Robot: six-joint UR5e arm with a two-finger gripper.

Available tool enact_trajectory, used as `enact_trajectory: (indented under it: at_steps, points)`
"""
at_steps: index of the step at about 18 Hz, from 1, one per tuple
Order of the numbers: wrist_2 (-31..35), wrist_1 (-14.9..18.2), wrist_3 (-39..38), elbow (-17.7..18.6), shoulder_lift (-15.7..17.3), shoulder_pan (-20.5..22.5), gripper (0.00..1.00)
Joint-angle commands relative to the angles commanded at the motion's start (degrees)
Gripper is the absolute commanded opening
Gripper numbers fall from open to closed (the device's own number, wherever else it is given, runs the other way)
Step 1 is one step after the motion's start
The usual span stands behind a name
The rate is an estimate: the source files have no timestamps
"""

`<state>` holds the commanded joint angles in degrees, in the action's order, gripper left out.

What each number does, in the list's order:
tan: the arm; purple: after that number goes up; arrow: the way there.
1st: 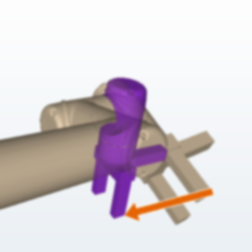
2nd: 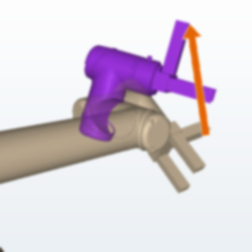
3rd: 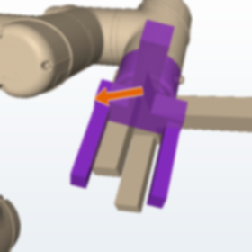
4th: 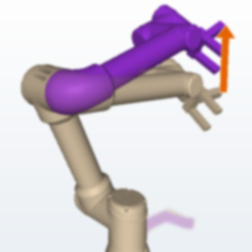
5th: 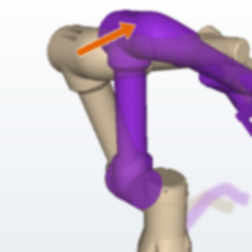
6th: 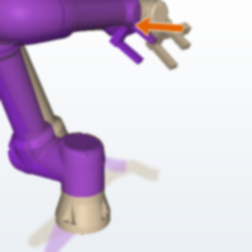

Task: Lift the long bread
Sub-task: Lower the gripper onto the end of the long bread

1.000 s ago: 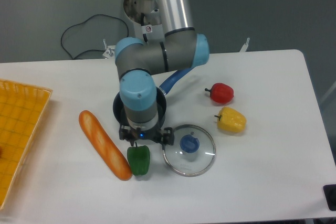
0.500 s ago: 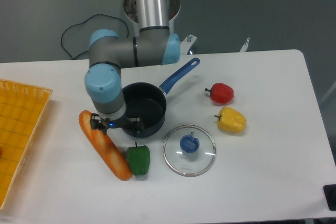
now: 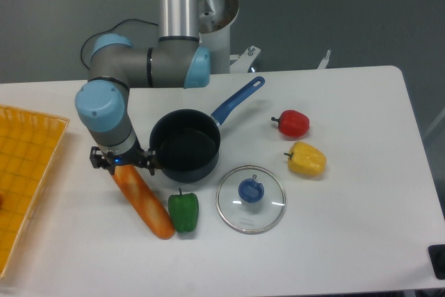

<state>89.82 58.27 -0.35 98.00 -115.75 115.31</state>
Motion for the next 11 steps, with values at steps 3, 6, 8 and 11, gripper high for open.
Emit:
enact_trajectory:
  at_steps: [3, 6, 8, 11]
  points:
    - [-0.1, 0.0, -1.0, 0.3, -0.3, -0.2, 1.00]
    - [-0.2, -0.1, -1.0, 0.4, -0.5, -0.2, 1.00]
    - [-0.1, -0.2, -0.8, 0.4, -0.9, -0.2, 1.00]
    - [0.0, -0.3, -0.7, 0.4, -1.5, -0.9, 1.00]
